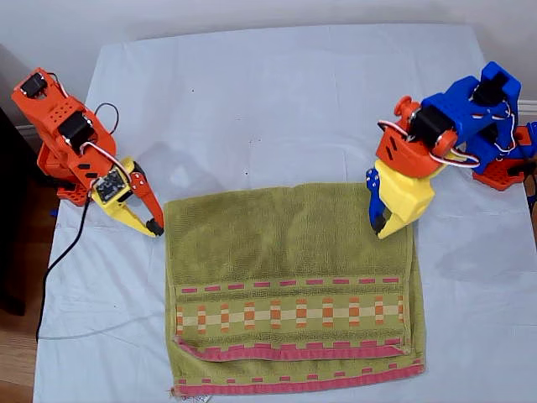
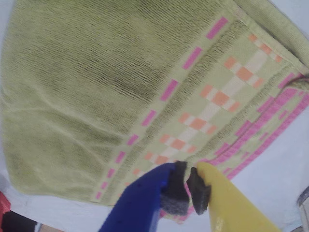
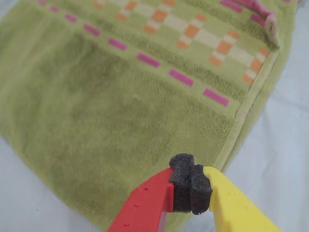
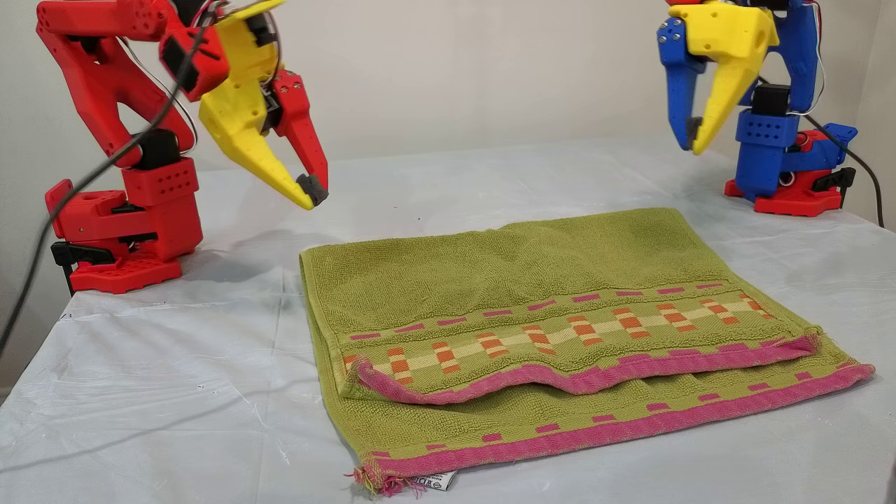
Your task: Fold the towel.
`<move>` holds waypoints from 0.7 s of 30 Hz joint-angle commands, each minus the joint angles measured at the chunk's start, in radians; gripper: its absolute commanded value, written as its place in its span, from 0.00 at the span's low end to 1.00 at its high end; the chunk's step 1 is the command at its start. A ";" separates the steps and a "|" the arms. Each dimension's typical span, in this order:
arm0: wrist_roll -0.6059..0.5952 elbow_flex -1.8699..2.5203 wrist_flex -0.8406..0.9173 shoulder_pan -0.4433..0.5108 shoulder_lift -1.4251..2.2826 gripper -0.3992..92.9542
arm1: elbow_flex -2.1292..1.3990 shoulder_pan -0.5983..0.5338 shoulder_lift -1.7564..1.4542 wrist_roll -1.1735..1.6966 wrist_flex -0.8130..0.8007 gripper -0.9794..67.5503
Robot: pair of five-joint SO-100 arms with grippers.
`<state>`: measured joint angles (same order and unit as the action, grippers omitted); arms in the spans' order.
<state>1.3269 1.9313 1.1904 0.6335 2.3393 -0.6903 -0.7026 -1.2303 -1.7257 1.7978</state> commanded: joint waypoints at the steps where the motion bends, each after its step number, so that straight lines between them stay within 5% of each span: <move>1: 0.098 -0.140 0.087 -0.025 -0.011 0.17 | -0.091 0.028 -0.198 -0.014 0.003 0.30; 4: 0.175 -0.135 0.135 -0.038 0.005 0.34 | -0.140 0.046 -0.218 -0.018 0.003 0.35; 11: 0.304 -0.150 0.198 -0.081 -0.020 0.48 | -0.239 0.077 -0.258 -0.044 0.003 0.69; 21: 0.505 -0.278 0.273 -0.158 -0.256 0.52 | -0.506 0.123 -0.368 -0.153 0.003 0.62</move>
<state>1.7748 1.8132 1.4281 0.5077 2.1399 -1.1183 -0.5860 -1.4358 -1.8377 1.7948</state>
